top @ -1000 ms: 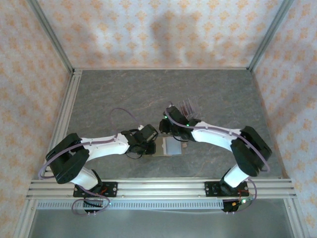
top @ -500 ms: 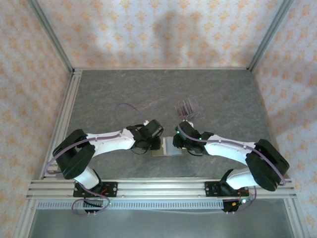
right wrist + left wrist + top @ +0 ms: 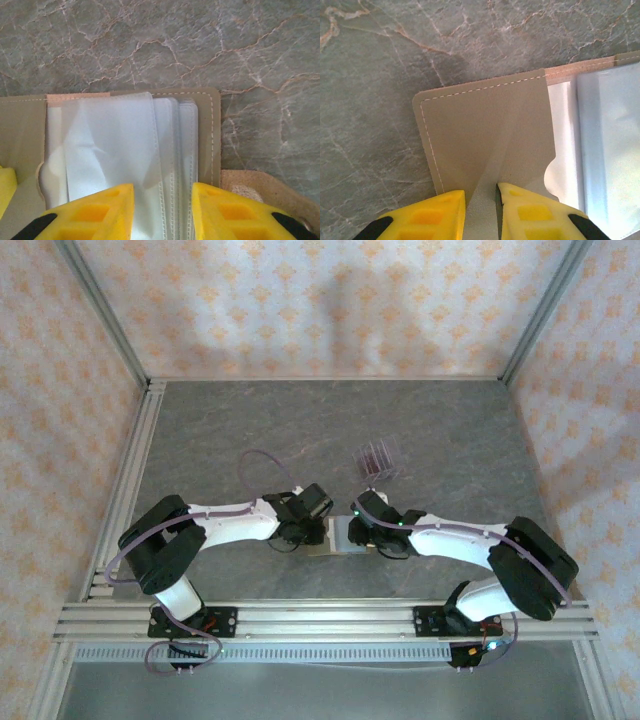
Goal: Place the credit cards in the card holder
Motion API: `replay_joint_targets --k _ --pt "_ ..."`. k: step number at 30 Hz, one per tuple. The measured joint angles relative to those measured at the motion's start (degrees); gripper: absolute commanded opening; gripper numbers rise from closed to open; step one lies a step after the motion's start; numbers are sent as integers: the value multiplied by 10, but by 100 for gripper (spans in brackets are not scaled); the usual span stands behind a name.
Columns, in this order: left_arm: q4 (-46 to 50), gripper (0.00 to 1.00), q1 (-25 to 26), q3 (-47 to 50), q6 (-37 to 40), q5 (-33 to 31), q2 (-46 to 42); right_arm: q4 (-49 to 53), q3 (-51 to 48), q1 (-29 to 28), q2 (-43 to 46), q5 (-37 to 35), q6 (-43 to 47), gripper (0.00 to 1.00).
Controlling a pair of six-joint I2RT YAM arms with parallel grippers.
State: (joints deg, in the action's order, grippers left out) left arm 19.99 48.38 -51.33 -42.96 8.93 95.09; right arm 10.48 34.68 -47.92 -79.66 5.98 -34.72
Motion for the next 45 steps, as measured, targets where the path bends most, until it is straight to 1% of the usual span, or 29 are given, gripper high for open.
replay_joint_targets --k 9,19,25,33,40,45 --pt "0 24 0 -4 0 0 4 1 0 -8 0 -7 0 36" --pt "0 24 0 -4 0 0 4 27 30 -26 -1 -43 8 37" --pt "0 24 0 -4 0 0 4 31 73 -26 -43 -58 23 37" --pt "1 24 -5 -4 0 11 4 36 88 -22 -86 -63 35 37" --pt "1 24 -7 -3 0 14 4 32 91 -20 -97 -65 35 37" --pt "1 24 -8 -3 0 16 4 28 91 -20 -100 -67 35 33"
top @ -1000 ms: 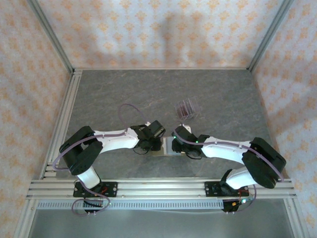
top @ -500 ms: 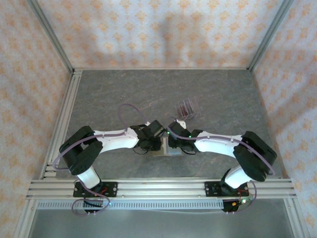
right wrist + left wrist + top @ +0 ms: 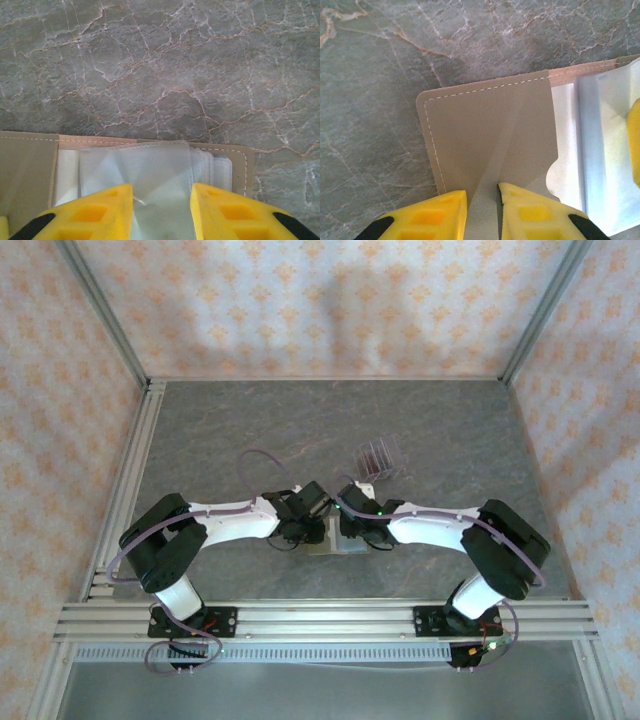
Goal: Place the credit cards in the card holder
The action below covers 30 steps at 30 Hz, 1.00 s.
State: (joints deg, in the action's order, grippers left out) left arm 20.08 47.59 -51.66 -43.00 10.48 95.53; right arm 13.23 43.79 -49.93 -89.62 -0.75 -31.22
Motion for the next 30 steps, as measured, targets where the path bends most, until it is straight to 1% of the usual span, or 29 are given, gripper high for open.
replay_joint_targets --k 6,11,14,22,26,27,30 --pt "1 24 -3 1 0 5 0 -5 3 -3 -10 -15 0 30" --pt "-4 24 -9 1 0 8 0 6 21 -47 -35 -83 1 26" --pt "-5 24 -10 1 0 8 0 7 22 -58 -39 -101 0 22" --pt "-12 24 -10 1 0 8 0 7 23 -63 -37 -101 5 10" --pt "-16 24 -11 1 0 8 0 12 26 -63 -35 -96 9 1" --pt "-17 24 -11 1 0 8 0 15 27 -63 -35 -94 11 0" --pt "-19 24 -12 1 0 7 0 26 31 -63 -34 -90 15 0"
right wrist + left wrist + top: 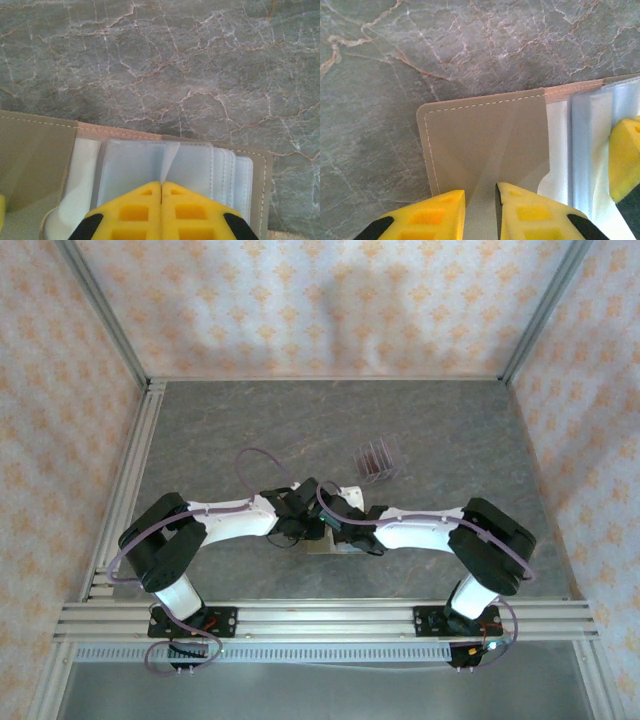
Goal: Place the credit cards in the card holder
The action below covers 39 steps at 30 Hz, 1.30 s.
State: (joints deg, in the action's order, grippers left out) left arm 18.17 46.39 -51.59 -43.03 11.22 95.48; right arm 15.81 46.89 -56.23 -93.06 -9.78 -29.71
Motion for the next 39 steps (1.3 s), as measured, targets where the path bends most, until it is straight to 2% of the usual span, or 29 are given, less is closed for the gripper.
replay_joint_targets --k 11,26,39 --pt "-17 24 0 4 0 0 0 50 11 -7 21 29 9 0" --pt "-53 24 0 19 -16 4 0 67 20 -9 22 61 11 0" --pt "-70 24 -5 41 -35 -7 -21 92 46 19 4 64 29 0"
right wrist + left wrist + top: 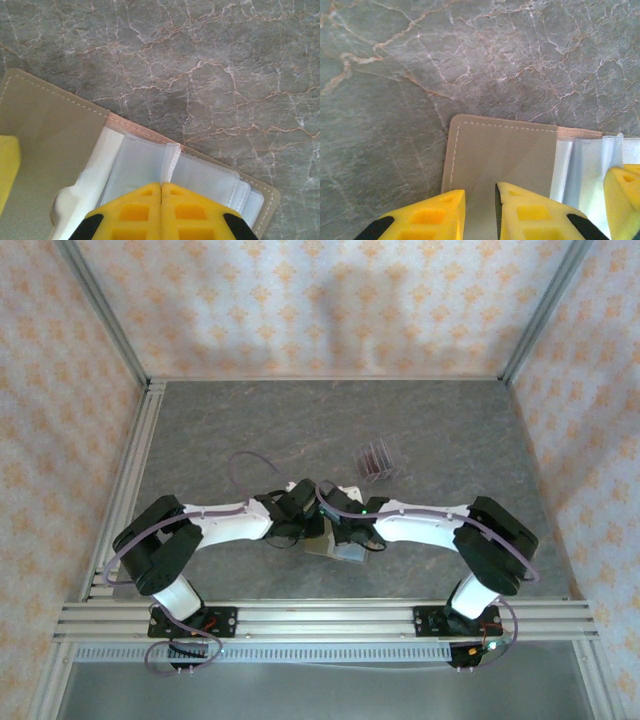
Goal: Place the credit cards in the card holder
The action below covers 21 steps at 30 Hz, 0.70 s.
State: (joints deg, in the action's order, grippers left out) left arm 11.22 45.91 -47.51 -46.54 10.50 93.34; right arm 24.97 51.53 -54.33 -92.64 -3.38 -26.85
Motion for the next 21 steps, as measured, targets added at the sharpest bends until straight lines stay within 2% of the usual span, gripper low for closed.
replay_joint_targets --k 9,21 --pt "-6 23 -8 2 -8 -5 -8 5 18 8 -9 22 10 2" --pt "-74 23 -9 9 -32 10 17 7 16 19 -9 76 -17 18"
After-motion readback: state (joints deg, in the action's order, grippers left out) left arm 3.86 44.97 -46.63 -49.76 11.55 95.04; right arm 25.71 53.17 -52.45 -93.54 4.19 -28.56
